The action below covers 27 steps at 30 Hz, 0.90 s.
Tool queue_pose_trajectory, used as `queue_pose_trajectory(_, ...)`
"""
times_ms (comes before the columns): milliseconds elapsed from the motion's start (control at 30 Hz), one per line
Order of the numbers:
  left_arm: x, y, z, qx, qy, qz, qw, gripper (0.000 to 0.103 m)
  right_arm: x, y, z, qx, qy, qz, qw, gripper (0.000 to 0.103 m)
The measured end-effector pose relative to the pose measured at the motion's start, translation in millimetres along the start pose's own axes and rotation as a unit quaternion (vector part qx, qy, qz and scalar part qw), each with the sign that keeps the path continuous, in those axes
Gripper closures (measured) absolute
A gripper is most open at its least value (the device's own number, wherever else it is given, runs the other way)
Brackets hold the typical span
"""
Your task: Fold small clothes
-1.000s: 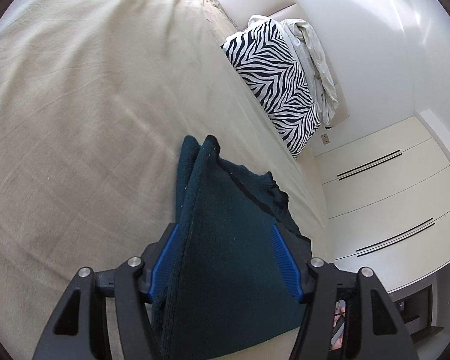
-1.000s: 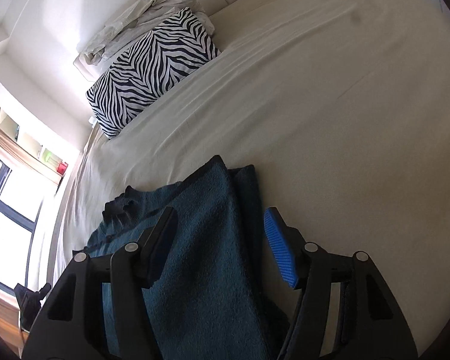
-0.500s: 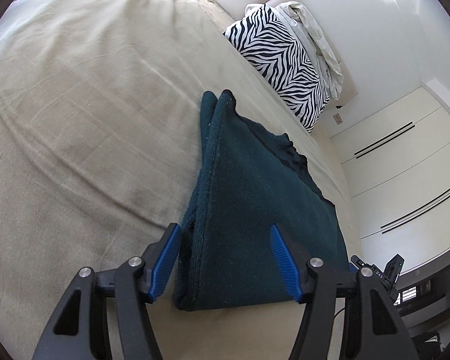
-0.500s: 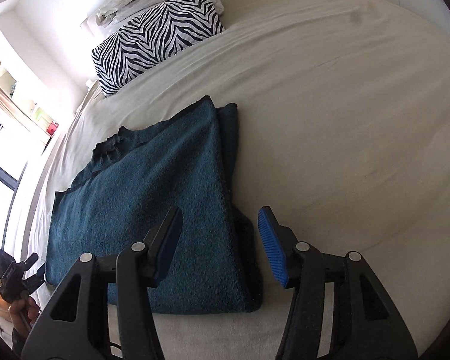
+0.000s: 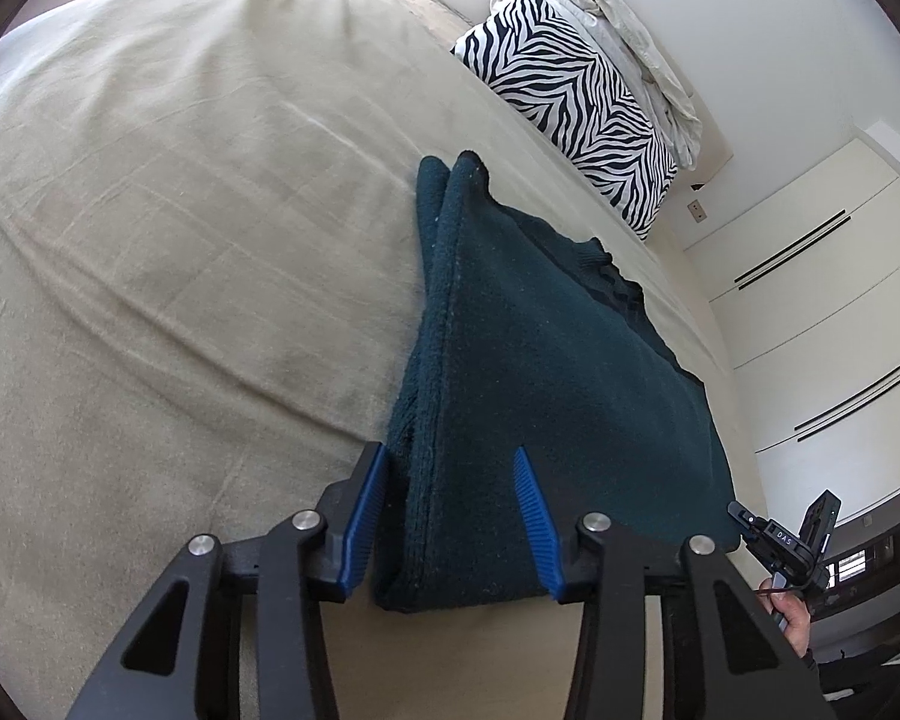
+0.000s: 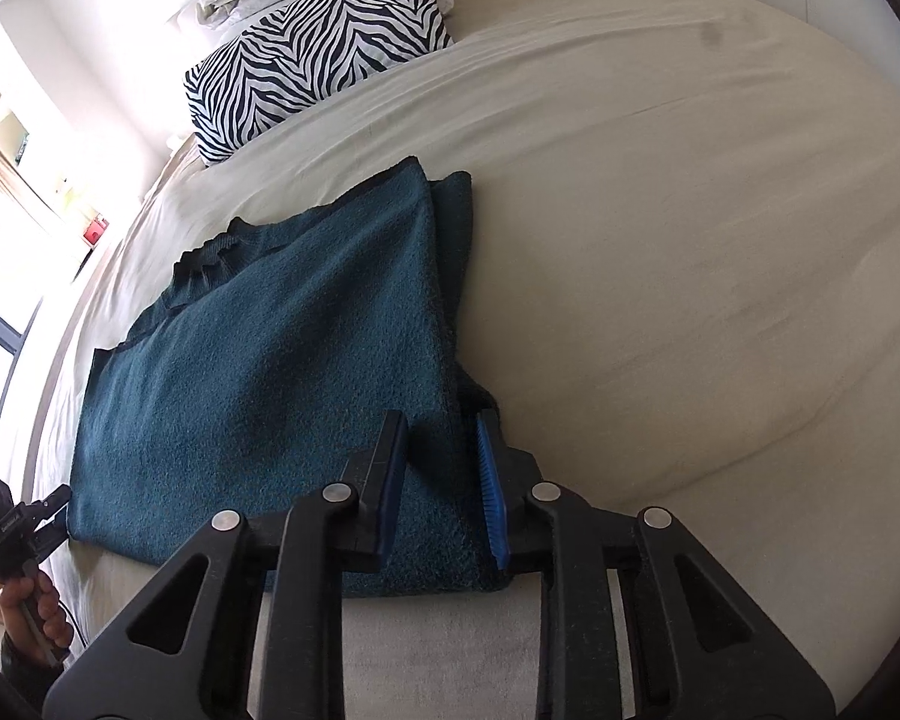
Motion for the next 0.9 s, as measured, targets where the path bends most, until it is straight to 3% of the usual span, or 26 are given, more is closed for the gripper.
queue_pose_trajectory(167,-2,2,-1,-0.004,0.004,-0.001,1.0000,0.057,3,0,-8,-0.030,0.021,-0.003,0.999,0.081)
queue_pose_trajectory(333,-2,1,-1,-0.004,0.004,-0.001,1.0000,0.057,-1,-1,-3,-0.005,0.011,0.006,1.000,0.081)
queue_pose_trajectory(367,-2,2,-1,-0.005,0.005,0.000,1.0000,0.057,-1,-1,-2,-0.005,0.012,0.005,1.000,0.082)
queue_pose_trajectory(400,-3,2,-2,-0.006,0.005,0.001,1.0000,0.057,0,-1,-2,-0.004,0.011,0.004,1.000,0.092)
queue_pose_trajectory(433,-3,2,-3,-0.008,0.006,0.001,1.0000,0.058,0,-1,-2,-0.002,0.007,0.005,1.000,0.097)
queue_pose_trajectory(633,-5,2,-2,-0.011,0.010,0.007,0.9999,0.077,11,-4,-1,-0.008,0.003,-0.011,1.000,0.098)
queue_pose_trajectory(900,-8,0,-3,-0.019,0.016,0.011,0.9996,0.081,14,-24,-20,-0.048,0.014,-0.018,0.999,0.098)
Point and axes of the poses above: each gripper's, at about its wrist camera, not at the fingertips, and x roughly against the way its jaws point, z to its left, y to its top, the point moved 7 cm from there along -x, roughly the way its jaws point, and after that the axes turned 13 degrees about y, right-handed, at the moved point
